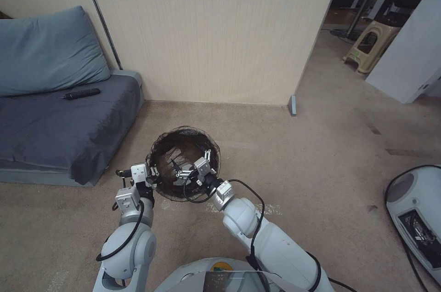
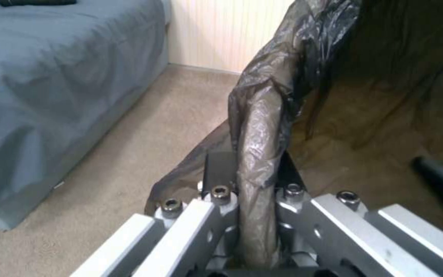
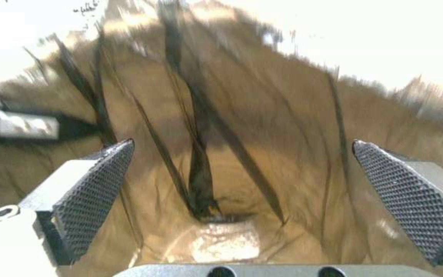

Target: Pick up the trash bin, then pick up the garbage from the floor and place it into the trash bin.

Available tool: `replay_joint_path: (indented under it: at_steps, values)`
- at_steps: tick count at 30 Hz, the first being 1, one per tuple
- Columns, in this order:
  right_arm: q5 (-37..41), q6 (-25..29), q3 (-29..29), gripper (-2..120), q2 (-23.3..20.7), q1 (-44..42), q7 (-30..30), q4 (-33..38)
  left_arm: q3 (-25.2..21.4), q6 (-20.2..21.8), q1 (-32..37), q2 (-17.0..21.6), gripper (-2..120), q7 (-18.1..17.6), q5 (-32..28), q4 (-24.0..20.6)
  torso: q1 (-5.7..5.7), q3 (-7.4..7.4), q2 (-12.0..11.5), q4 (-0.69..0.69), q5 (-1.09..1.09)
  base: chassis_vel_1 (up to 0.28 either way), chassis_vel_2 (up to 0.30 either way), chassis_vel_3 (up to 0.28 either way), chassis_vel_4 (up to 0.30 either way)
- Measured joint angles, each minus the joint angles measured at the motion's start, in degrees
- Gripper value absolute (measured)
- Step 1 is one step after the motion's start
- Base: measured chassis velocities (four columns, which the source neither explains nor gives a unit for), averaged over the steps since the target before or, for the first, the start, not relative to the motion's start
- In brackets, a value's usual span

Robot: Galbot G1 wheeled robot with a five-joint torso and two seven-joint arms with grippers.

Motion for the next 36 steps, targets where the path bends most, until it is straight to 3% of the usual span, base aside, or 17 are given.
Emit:
replay_joint_path:
  at_steps: [7, 23, 27, 36]
  values:
    - [-1.1, 0.3, 3.2, 100, -0.4, -2.8, -0.1, 6.3, 0.0, -0.4, 0.5, 0.3, 0, 0.0, 0.0, 0.4, 0.0, 0.0, 0.0, 0.0, 0.0, 0.0, 0.0, 0.0, 0.0]
    - [-7.4, 2.6, 20.5, 100, 3.0, -19.1, 2.3, 18.5, -1.0, -5.1, 1.6, 2.0, 0, -0.8, 1.2, 1.8, 0.0, 0.0, 0.0, -0.01, 0.0, 0.0, 0.0, 0.0, 0.0]
    - [-9.1, 3.9, 27.1, 100, 4.9, -26.0, 4.0, 22.0, -1.1, -6.5, 1.7, 2.5, 0, -0.8, 2.2, 2.2, 0.0, -0.01, 0.0, -0.01, 0.01, 0.0, 0.0, 0.0, 0.0]
    - [-9.6, 8.4, 32.0, 100, 7.4, -32.9, 5.9, 21.4, -0.7, -7.8, 1.9, 2.4, 0, -0.6, 3.5, 2.2, 0.0, 0.0, 0.0, 0.0, 0.01, 0.0, 0.0, 0.0, 0.0]
